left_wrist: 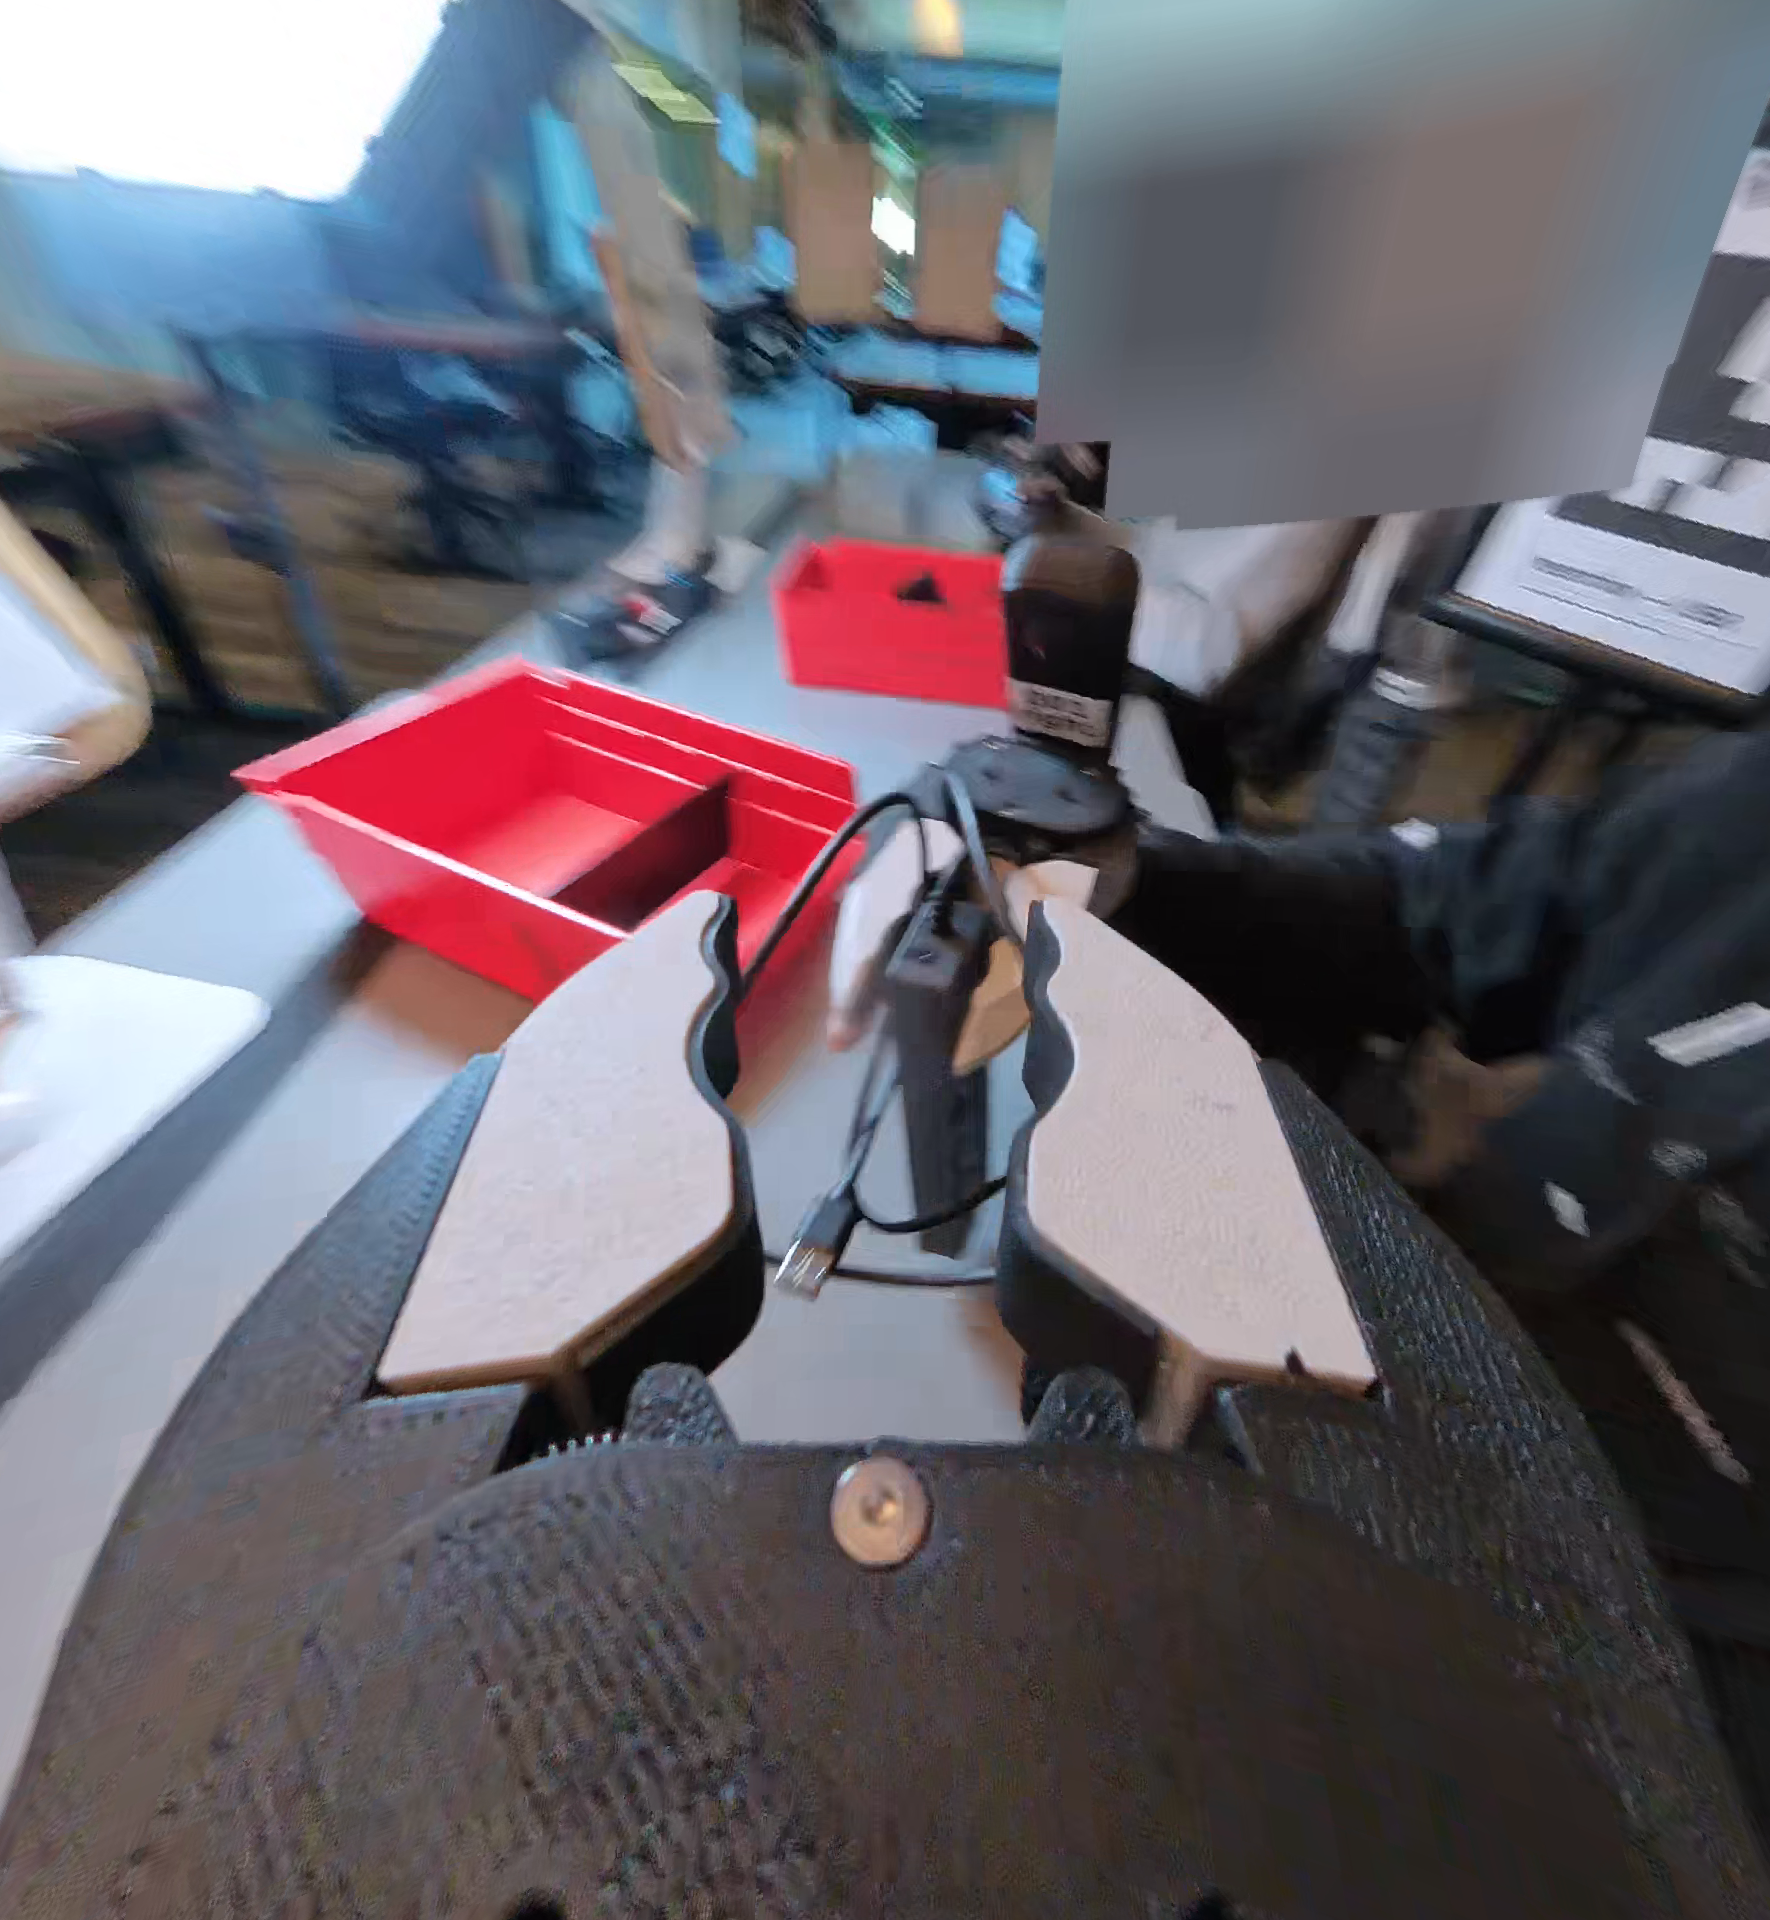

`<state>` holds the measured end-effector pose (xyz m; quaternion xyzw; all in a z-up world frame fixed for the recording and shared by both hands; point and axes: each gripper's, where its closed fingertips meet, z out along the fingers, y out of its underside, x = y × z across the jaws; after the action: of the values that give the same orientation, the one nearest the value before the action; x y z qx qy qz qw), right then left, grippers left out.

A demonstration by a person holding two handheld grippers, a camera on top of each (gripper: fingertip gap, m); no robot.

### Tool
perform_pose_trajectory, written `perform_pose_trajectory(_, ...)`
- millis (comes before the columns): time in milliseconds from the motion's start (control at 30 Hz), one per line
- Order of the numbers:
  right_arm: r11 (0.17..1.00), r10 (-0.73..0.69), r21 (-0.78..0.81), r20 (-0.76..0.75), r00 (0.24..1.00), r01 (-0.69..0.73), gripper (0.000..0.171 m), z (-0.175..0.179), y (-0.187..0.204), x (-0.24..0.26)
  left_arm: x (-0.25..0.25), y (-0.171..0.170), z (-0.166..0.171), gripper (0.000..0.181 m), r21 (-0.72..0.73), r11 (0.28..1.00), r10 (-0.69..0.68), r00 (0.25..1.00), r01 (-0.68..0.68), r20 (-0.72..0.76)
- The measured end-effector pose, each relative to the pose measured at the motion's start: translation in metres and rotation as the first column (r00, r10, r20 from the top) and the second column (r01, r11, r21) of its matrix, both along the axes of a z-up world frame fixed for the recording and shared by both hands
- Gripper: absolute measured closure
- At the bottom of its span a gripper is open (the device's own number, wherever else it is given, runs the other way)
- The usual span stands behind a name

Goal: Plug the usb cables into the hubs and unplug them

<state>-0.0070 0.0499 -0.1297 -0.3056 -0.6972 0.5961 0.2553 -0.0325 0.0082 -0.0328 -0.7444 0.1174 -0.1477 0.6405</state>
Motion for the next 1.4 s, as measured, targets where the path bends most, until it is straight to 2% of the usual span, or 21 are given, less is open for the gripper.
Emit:
perform_pose_trajectory(67, 0.994, -0.031, -0.108, 0.019, 0.999, 0.032, 0.139, 0.010, 0.011, -0.004, -0.017, -0.011, -0.005, 0.129, 0.054, 0.992, 0.116, 0.993, -0.116, -0.012)
perform_pose_trajectory(100, 0.986, -0.046, -0.161, 0.028, 0.999, 0.050, 0.138, 0.014, 0.016, -0.006, -0.018, -0.014, -0.018, 0.127, 0.031, 0.992, 0.122, 0.993, -0.122, 0.004)
perform_pose_trajectory(267, 0.893, -0.134, -0.426, 0.058, 0.989, 0.146, 0.140, 0.033, 0.036, -0.016, 0.022, 0.000, -0.137, 0.111, -0.251, 0.968, 0.024, 0.999, -0.011, 0.047)
perform_pose_trajectory(367, 0.805, -0.155, -0.570, 0.068, 0.986, 0.166, 0.140, 0.042, 0.040, -0.020, 0.059, 0.023, -0.172, 0.107, -0.285, 0.956, -0.033, 0.993, 0.064, 0.114)
perform_pose_trajectory(433, 0.750, -0.150, -0.640, 0.082, 0.985, 0.167, 0.140, 0.043, 0.038, -0.022, 0.068, 0.037, -0.169, 0.112, -0.260, 0.964, -0.034, 0.993, 0.062, 0.113)
perform_pose_trajectory(467, 0.733, -0.145, -0.660, 0.087, 0.986, 0.166, 0.139, 0.043, 0.037, -0.022, 0.067, 0.041, -0.166, 0.129, -0.242, 0.969, -0.021, 0.994, 0.046, 0.107)
perform_pose_trajectory(500, 0.726, -0.137, -0.668, 0.092, 0.986, 0.163, 0.140, 0.043, 0.036, -0.021, 0.068, 0.041, -0.166, 0.134, -0.244, 0.968, -0.040, 0.993, 0.067, 0.112)
perform_pose_trajectory(567, 0.760, -0.109, -0.628, 0.133, 0.985, 0.168, 0.139, 0.034, 0.036, -0.022, 0.067, 0.033, -0.164, 0.139, -0.261, 0.959, -0.068, 0.984, 0.111, 0.166)
perform_pose_trajectory(667, 0.797, -0.013, -0.576, 0.285, 0.958, 0.182, 0.122, 0.011, 0.042, -0.025, 0.055, 0.018, -0.161, 0.153, -0.289, 0.950, -0.046, 0.970, 0.117, 0.241)
perform_pose_trajectory(800, 0.880, 0.079, -0.458, 0.402, 0.912, 0.126, 0.114, -0.017, 0.040, -0.020, 0.029, 0.003, -0.157, 0.156, -0.310, 0.945, 0.011, 0.939, 0.103, 0.343)
perform_pose_trajectory(933, 0.929, 0.138, -0.369, 0.454, 0.880, 0.045, 0.104, -0.036, 0.033, -0.010, 0.025, -0.008, -0.153, 0.156, -0.332, 0.936, 0.005, 0.941, 0.114, 0.338)
perform_pose_trajectory(1067, 0.908, 0.240, -0.418, 0.452, 0.859, -0.034, 0.102, -0.033, 0.033, 0.003, 0.020, -0.020, -0.149, 0.156, -0.350, 0.929, -0.005, 0.950, 0.120, 0.313)
perform_pose_trajectory(1167, 0.856, 0.303, -0.515, 0.418, 0.856, -0.051, 0.099, -0.020, 0.041, 0.008, 0.015, -0.032, -0.147, 0.156, -0.357, 0.925, -0.013, 0.952, 0.128, 0.306)
perform_pose_trajectory(1267, 0.763, 0.253, -0.644, 0.375, 0.892, 0.054, 0.096, 0.003, 0.070, -0.001, 0.011, -0.043, -0.146, 0.156, -0.362, 0.923, -0.014, 0.953, 0.128, 0.303)
perform_pose_trajectory(1333, 0.670, 0.093, -0.713, 0.360, 0.928, 0.209, 0.100, 0.017, 0.110, -0.012, 0.000, -0.055, -0.138, 0.156, -0.322, 0.938, -0.012, 0.943, 0.126, 0.333)
perform_pose_trajectory(1367, 0.648, -0.022, -0.704, 0.365, 0.931, 0.291, 0.108, 0.018, 0.131, -0.015, -0.006, -0.060, -0.132, 0.156, -0.295, 0.948, -0.007, 0.936, 0.118, 0.351)
perform_pose_trajectory(1400, 0.661, -0.132, -0.664, 0.357, 0.925, 0.351, 0.111, 0.018, 0.147, -0.015, -0.012, -0.064, -0.128, 0.156, -0.277, 0.956, 0.012, 0.932, 0.095, 0.363)
